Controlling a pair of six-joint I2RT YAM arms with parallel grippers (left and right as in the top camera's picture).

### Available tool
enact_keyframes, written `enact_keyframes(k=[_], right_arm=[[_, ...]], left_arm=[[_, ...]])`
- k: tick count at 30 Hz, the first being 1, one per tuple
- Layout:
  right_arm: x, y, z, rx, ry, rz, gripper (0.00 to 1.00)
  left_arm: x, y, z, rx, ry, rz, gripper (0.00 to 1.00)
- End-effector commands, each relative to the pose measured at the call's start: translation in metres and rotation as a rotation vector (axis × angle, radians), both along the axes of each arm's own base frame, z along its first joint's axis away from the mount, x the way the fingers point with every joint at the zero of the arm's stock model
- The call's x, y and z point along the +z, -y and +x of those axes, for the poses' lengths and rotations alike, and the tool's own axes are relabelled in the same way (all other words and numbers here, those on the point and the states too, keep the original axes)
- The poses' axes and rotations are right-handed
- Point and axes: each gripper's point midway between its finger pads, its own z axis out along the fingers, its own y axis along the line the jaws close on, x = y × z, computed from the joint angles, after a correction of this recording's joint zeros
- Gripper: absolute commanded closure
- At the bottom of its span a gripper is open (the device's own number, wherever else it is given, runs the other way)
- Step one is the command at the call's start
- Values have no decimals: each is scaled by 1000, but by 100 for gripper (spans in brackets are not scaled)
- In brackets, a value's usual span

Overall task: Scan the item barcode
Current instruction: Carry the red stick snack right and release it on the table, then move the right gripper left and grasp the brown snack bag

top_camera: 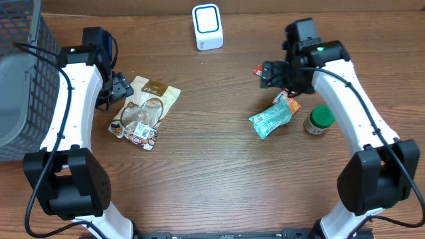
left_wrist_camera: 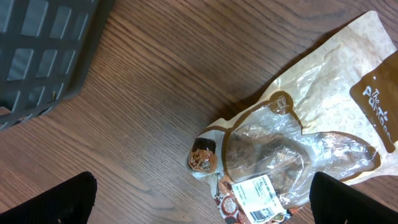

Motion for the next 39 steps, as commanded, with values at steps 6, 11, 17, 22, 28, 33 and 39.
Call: enact_keyframes(k=[6,11,17,22,28,33,39], right_arm=[[24,-143,4,116,145,264,0],[17,-217,-5,221,234,287,0],[-32,-269,-26,265,182,286,0],[-71,-303,-39,321,167,289,0],[-99,-343,-50,396,219,309,1],[-130,-335,-51,359,235,189,13],[-151,-283,-54,264,180,-41,25]], left_arm=[[8,1,4,-6,24,12,0],[8,1,4,-6,24,12,0],[8,1,4,-6,24,12,0],[8,1,4,-6,24,12,0],[8,1,4,-6,24,12,0],[8,1,4,-6,24,12,0],[8,1,4,-6,24,12,0]])
